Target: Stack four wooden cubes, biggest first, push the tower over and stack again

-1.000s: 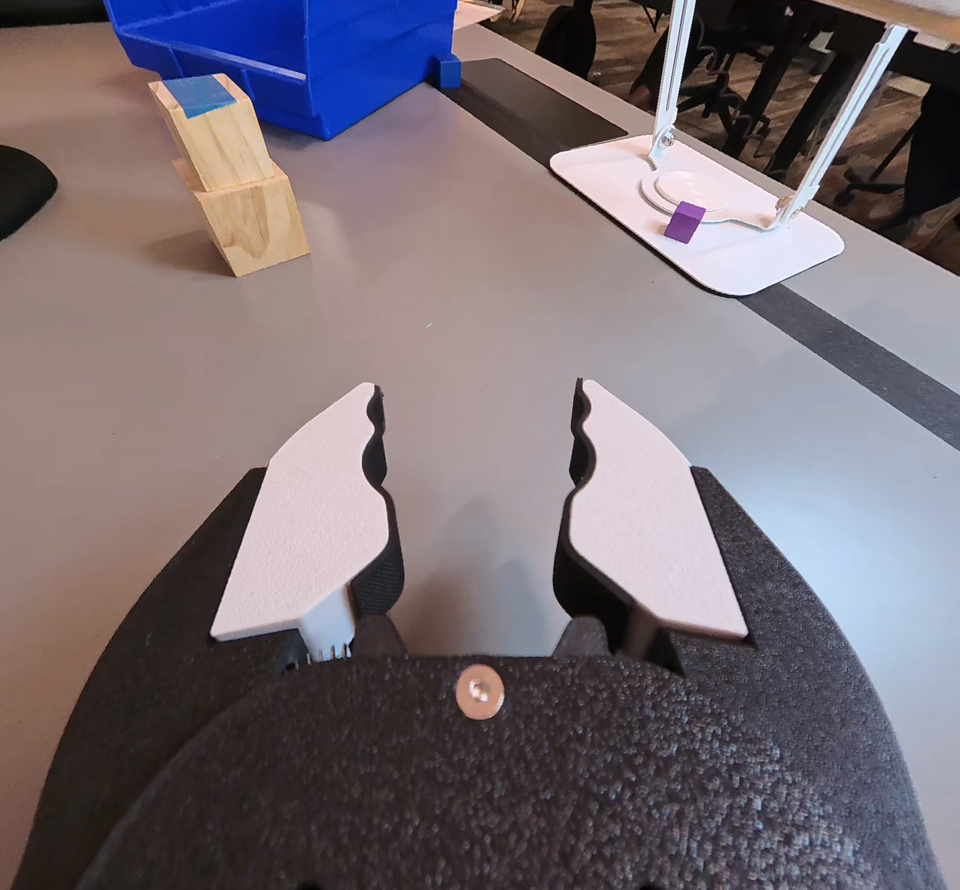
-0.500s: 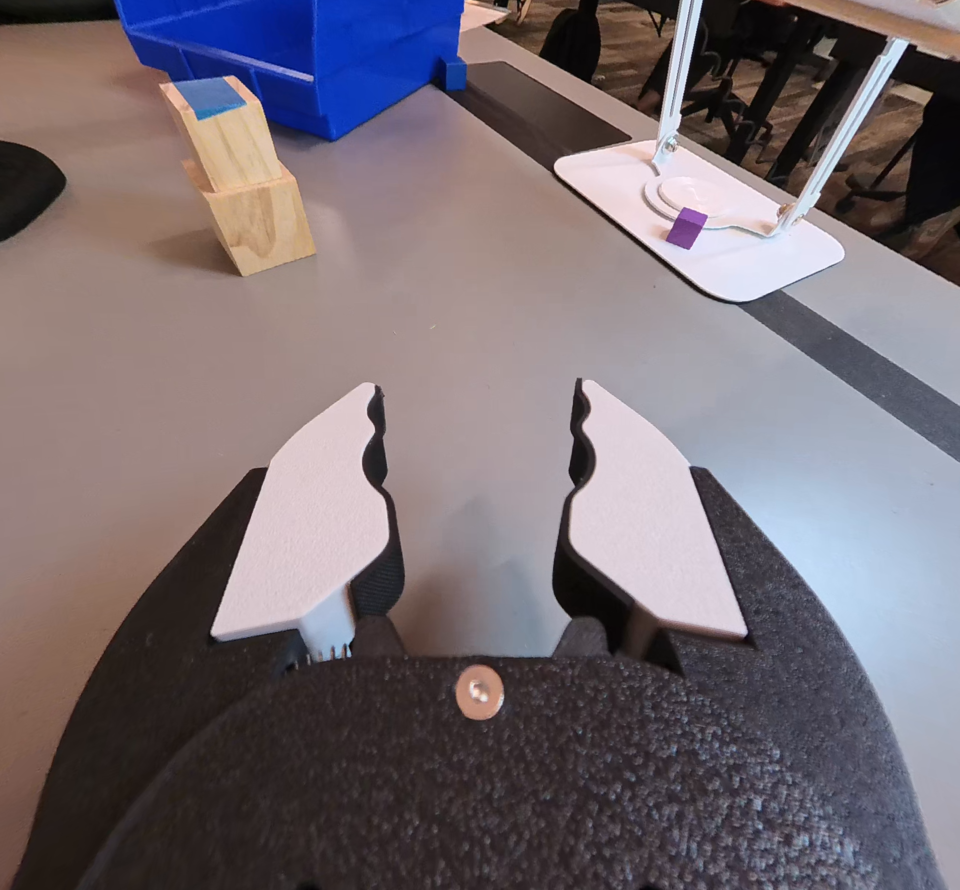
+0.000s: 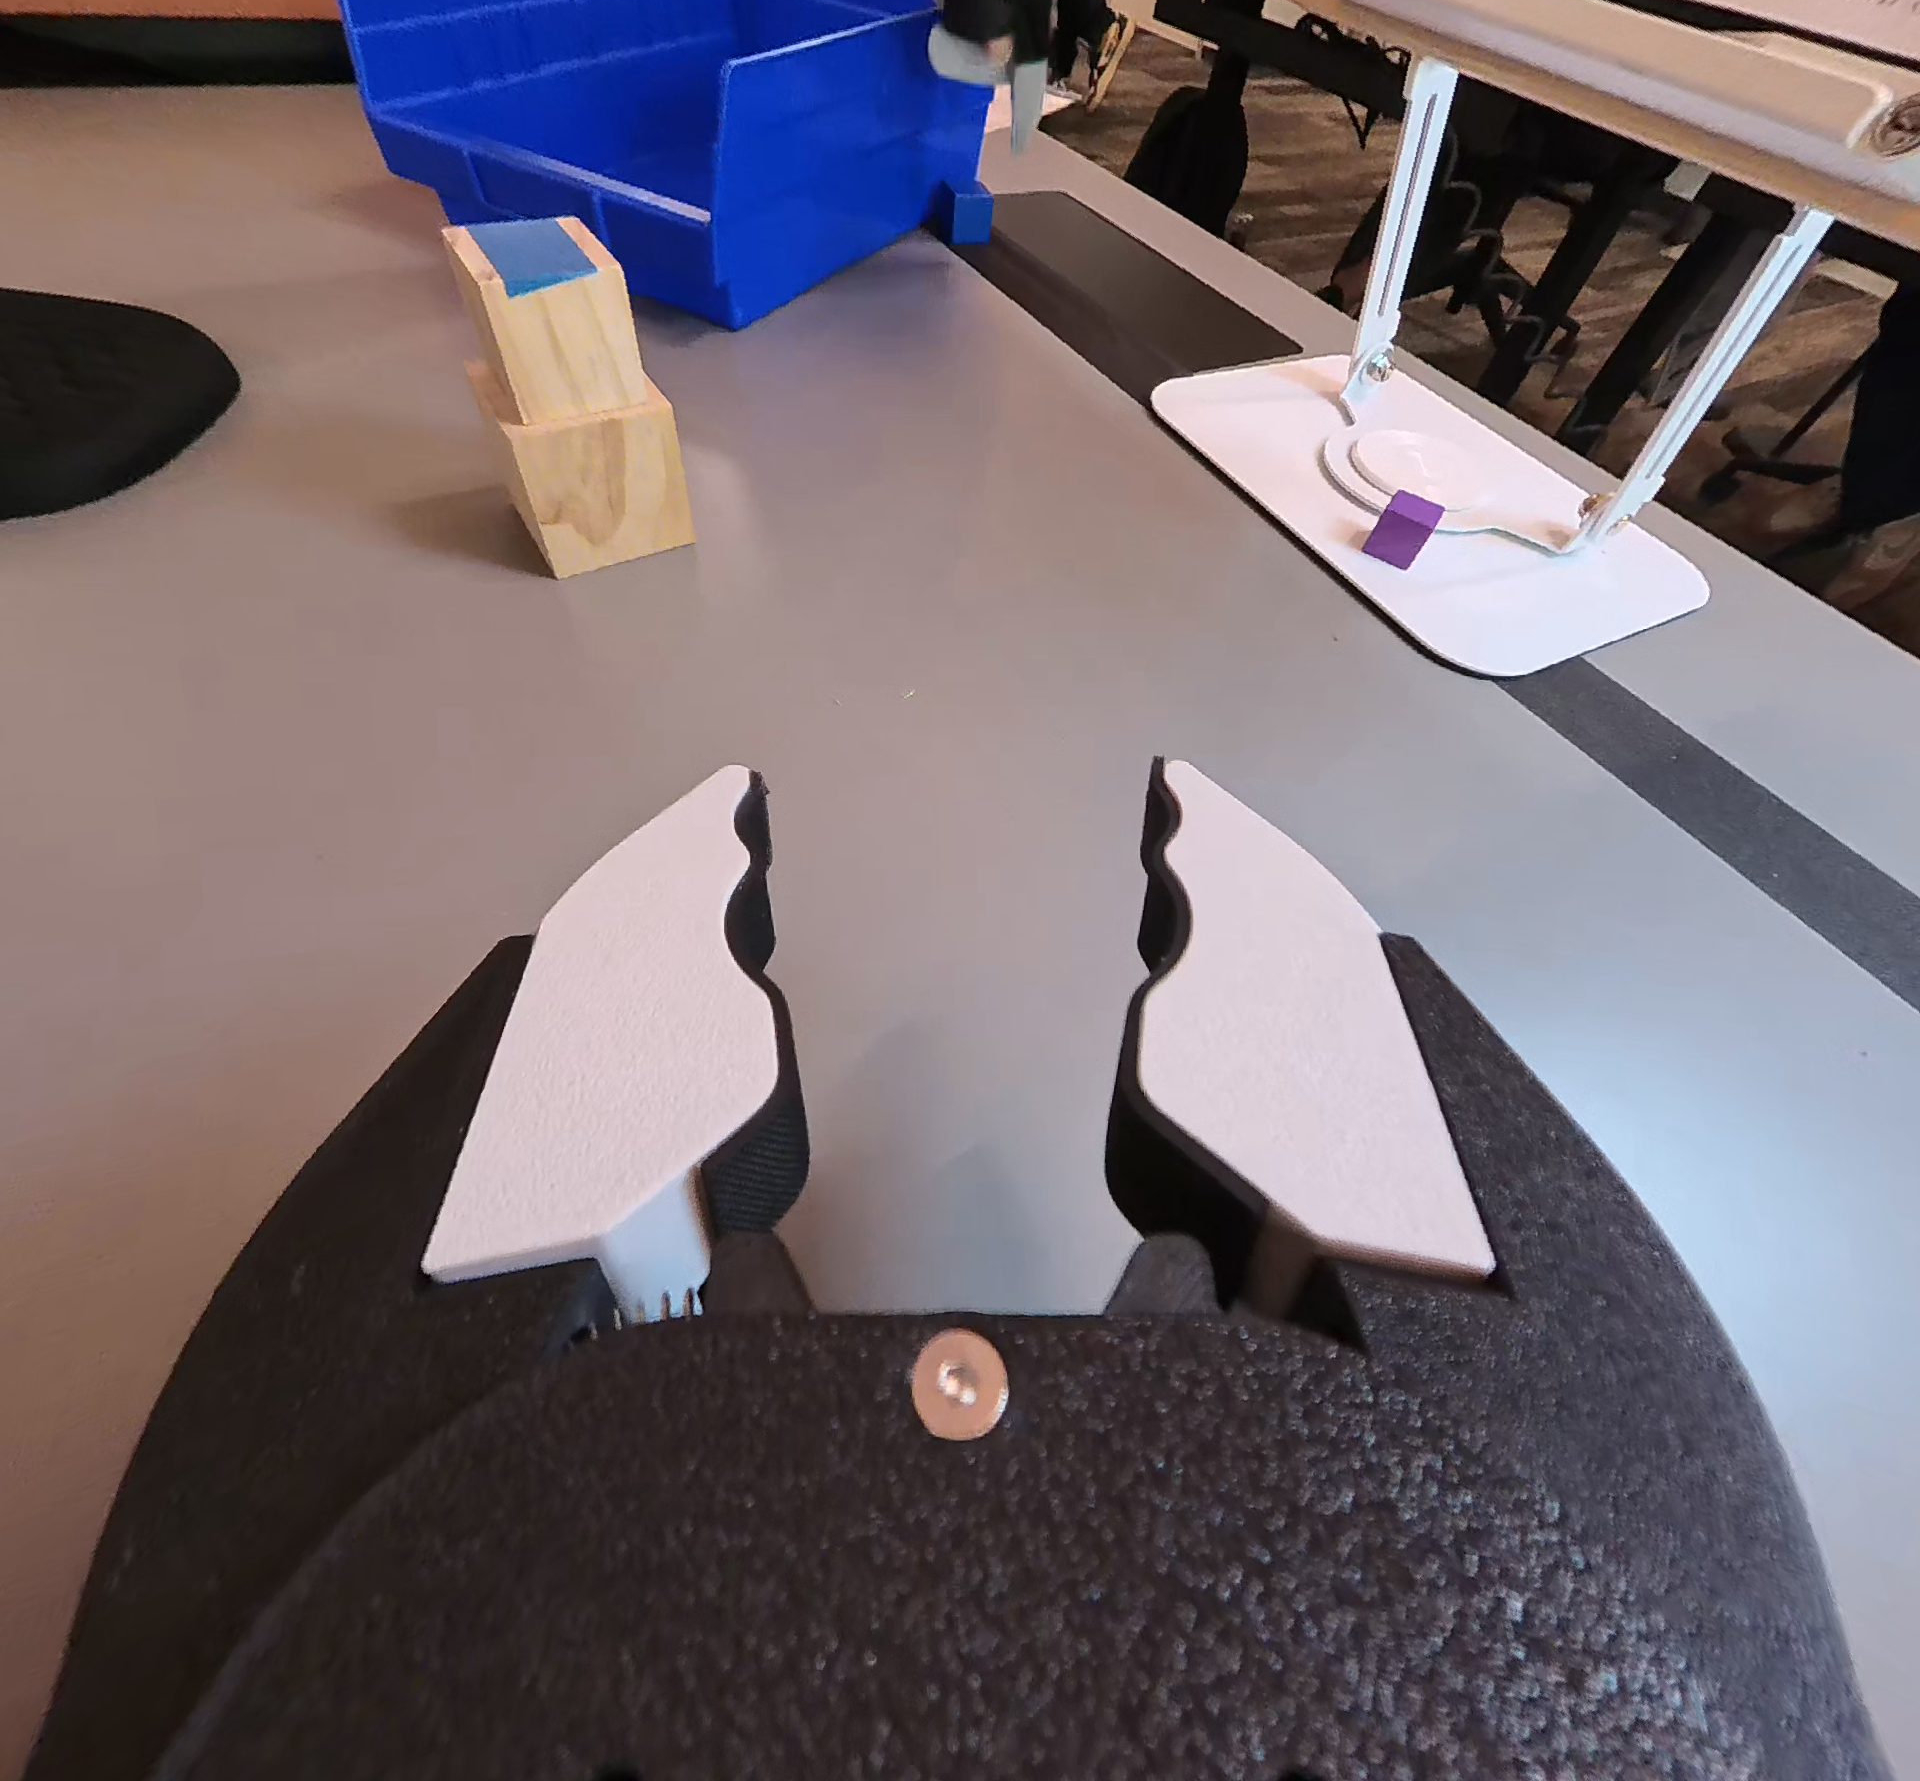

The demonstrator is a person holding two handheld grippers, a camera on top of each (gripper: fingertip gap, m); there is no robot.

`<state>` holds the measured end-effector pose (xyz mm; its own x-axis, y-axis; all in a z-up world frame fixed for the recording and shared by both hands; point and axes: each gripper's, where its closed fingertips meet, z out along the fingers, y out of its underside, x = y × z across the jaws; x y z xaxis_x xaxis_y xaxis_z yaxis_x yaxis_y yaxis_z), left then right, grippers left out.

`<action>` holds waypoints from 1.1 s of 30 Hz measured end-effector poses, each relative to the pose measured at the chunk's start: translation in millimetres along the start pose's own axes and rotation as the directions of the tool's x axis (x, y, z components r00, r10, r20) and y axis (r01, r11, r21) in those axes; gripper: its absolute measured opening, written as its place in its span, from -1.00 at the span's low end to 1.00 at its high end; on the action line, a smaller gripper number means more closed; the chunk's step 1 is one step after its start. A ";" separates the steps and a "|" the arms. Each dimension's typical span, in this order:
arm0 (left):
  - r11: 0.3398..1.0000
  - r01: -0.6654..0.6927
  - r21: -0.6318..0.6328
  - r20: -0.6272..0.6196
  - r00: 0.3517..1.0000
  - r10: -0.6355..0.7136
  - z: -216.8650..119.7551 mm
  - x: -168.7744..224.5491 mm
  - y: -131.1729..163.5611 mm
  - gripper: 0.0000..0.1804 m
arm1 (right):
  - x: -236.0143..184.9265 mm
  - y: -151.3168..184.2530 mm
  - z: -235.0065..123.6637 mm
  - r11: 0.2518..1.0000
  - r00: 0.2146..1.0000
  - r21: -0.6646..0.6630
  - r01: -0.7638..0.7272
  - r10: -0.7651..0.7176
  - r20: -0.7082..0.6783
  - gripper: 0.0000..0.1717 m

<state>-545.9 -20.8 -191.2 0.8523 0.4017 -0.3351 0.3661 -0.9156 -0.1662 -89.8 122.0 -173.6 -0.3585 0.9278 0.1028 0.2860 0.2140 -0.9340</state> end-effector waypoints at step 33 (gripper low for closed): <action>0.951 -0.272 -0.147 0.057 0.958 0.283 -11.9 -19.5 10.9 -1.00 | -11.1 -1.8 3.5 1.000 0.998 0.012 -0.011 0.010 0.056 -0.20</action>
<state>-554.1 -38.8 -175.5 0.8984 0.1269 -0.4204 0.1713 -0.9828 0.0694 -89.4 110.2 -174.2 -0.4046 0.9115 0.0741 0.2793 0.2004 -0.9391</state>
